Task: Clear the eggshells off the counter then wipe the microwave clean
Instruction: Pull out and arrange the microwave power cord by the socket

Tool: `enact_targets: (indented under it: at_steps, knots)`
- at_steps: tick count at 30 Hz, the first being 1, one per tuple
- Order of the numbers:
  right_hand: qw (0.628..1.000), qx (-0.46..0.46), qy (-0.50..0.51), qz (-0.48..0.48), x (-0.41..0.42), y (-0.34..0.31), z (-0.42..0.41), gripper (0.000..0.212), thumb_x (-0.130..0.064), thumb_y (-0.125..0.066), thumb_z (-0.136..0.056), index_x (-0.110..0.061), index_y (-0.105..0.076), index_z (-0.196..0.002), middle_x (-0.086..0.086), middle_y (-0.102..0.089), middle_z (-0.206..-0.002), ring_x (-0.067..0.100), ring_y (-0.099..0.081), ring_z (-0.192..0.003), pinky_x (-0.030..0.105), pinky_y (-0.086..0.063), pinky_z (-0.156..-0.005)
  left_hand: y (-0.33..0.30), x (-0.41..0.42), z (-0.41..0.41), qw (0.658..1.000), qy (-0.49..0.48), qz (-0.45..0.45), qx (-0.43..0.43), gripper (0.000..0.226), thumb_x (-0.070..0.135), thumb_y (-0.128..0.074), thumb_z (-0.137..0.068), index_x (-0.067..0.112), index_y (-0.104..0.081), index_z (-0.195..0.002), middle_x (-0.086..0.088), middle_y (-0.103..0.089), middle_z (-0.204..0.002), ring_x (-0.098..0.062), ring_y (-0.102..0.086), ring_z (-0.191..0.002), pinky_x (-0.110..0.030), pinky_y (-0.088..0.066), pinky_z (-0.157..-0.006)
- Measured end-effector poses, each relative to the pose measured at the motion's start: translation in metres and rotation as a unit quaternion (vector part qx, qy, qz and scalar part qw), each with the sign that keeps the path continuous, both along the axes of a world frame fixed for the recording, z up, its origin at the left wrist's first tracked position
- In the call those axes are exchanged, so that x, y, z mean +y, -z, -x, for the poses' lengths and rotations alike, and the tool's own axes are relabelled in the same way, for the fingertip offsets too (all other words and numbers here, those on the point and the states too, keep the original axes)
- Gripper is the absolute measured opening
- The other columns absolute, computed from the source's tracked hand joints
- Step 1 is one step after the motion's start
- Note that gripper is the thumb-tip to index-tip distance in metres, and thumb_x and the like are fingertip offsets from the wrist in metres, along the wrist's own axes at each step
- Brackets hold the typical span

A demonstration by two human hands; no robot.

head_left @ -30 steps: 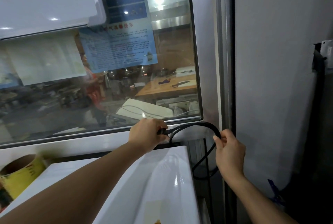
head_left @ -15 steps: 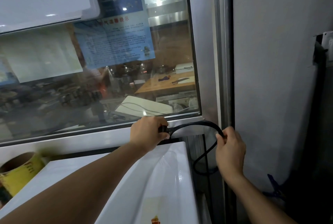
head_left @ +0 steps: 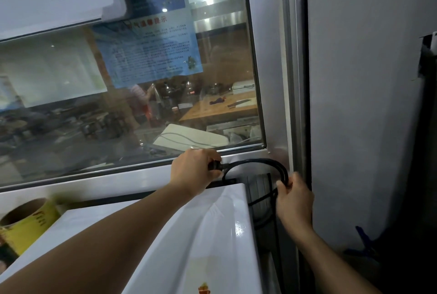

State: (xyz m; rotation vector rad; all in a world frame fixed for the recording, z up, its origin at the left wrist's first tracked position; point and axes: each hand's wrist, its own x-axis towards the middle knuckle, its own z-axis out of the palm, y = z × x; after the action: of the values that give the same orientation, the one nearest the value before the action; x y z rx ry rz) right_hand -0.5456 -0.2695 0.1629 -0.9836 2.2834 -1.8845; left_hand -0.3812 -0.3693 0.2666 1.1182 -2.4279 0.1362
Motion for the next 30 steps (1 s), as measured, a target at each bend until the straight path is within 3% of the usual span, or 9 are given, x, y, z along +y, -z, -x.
enact_targets:
  at_steps: [4, 10, 14, 17, 21, 24, 26, 28, 30]
  knots:
    - [0.998, -0.04, -0.023, -0.032, -0.003, 0.015, -0.003, 0.018, -0.01, -0.054, -0.092, -0.001, -0.055, -0.108, 0.017, -0.062, -0.097, 0.031, -0.059, -0.091, 0.031, -0.043, -0.076, 0.001, 0.003, 0.001, 1.0, 0.01, 0.017, -0.023, 0.026, 0.043, -0.071, -0.075, 0.035, -0.066, -0.099, 0.008, -0.069, -0.091, -0.018, -0.062, -0.085, -0.027, -0.045, -0.062]
    - [0.983, -0.146, -0.105, -0.022, -0.009, 0.032, -0.002, 0.003, -0.005, -0.054, -0.091, -0.007, -0.054, -0.093, 0.01, -0.059, -0.083, 0.025, -0.057, -0.078, 0.042, -0.052, -0.077, 0.004, 0.001, -0.002, 0.999, 0.012, 0.007, -0.03, 0.024, 0.041, -0.072, -0.072, 0.035, -0.066, -0.094, 0.01, -0.068, -0.09, -0.019, -0.06, -0.084, -0.025, -0.037, -0.061]
    - [0.957, -0.205, -0.192, -0.068, -0.015, 0.047, -0.002, 0.021, -0.007, -0.053, -0.091, -0.018, -0.055, -0.074, 0.007, -0.061, -0.076, 0.024, -0.06, -0.078, 0.044, -0.053, -0.081, 0.003, -0.002, -0.003, 0.999, 0.019, 0.001, -0.036, 0.023, 0.037, -0.071, -0.073, 0.033, -0.067, -0.095, 0.008, -0.069, -0.09, -0.02, -0.06, -0.085, -0.026, -0.04, -0.064]
    - [0.942, -0.198, -0.234, -0.135, -0.018, 0.061, -0.001, 0.02, 0.004, -0.047, -0.087, -0.015, -0.054, -0.088, 0.009, -0.061, -0.089, 0.026, -0.058, -0.089, 0.03, -0.046, -0.079, 0.001, -0.006, -0.006, 0.999, 0.008, 0.008, -0.044, 0.024, 0.039, -0.069, -0.074, 0.033, -0.068, -0.097, 0.008, -0.068, -0.09, -0.02, -0.06, -0.085, -0.026, -0.037, -0.063]
    - [0.931, -0.215, -0.246, -0.16, -0.014, 0.073, 0.005, 0.032, 0.01, -0.038, -0.082, -0.008, -0.04, -0.108, 0.011, -0.056, -0.104, 0.028, -0.056, -0.099, 0.035, -0.049, -0.084, 0.003, -0.009, -0.012, 0.999, 0.002, 0.012, -0.048, 0.024, 0.039, -0.07, -0.074, 0.032, -0.068, -0.097, 0.007, -0.068, -0.09, -0.019, -0.059, -0.085, -0.025, -0.035, -0.064]
    - [0.944, -0.181, -0.228, -0.154, -0.008, 0.077, 0.006, 0.025, 0.011, -0.036, -0.084, -0.006, -0.035, -0.101, 0.008, -0.049, -0.103, 0.021, -0.053, -0.092, 0.03, -0.046, -0.074, 0.005, -0.007, -0.013, 0.999, 0.0, 0.006, -0.046, 0.022, 0.04, -0.07, -0.074, 0.032, -0.068, -0.094, 0.007, -0.068, -0.089, -0.02, -0.059, -0.084, -0.025, -0.035, -0.063]
    - [0.958, -0.123, -0.21, -0.153, -0.003, 0.079, 0.006, 0.029, 0.012, -0.035, -0.083, -0.011, -0.033, -0.101, 0.01, -0.049, -0.107, 0.021, -0.051, -0.094, 0.028, -0.043, -0.082, 0.006, -0.006, -0.011, 0.999, -0.002, 0.006, -0.046, 0.02, 0.04, -0.069, -0.074, 0.032, -0.068, -0.093, 0.006, -0.068, -0.089, -0.02, -0.059, -0.084, -0.026, -0.035, -0.063]
    - [0.965, -0.047, -0.189, -0.174, 0.0, 0.081, 0.006, 0.034, 0.014, -0.038, -0.079, -0.006, -0.043, -0.106, 0.017, -0.047, -0.116, 0.026, -0.051, -0.102, 0.031, -0.042, -0.094, 0.007, -0.004, -0.008, 0.999, -0.004, 0.009, -0.044, 0.02, 0.04, -0.069, -0.075, 0.033, -0.068, -0.093, 0.006, -0.067, -0.089, -0.021, -0.059, -0.086, -0.026, -0.036, -0.063]
    - [0.961, 0.027, -0.148, -0.232, 0.003, 0.08, 0.004, 0.036, 0.012, -0.04, -0.078, 0.001, -0.053, -0.11, 0.02, -0.049, -0.121, 0.029, -0.053, -0.107, 0.028, -0.04, -0.094, 0.007, -0.002, -0.006, 0.999, -0.004, 0.015, -0.043, 0.021, 0.04, -0.069, -0.075, 0.033, -0.068, -0.095, 0.006, -0.067, -0.09, -0.021, -0.059, -0.087, -0.026, -0.034, -0.063]
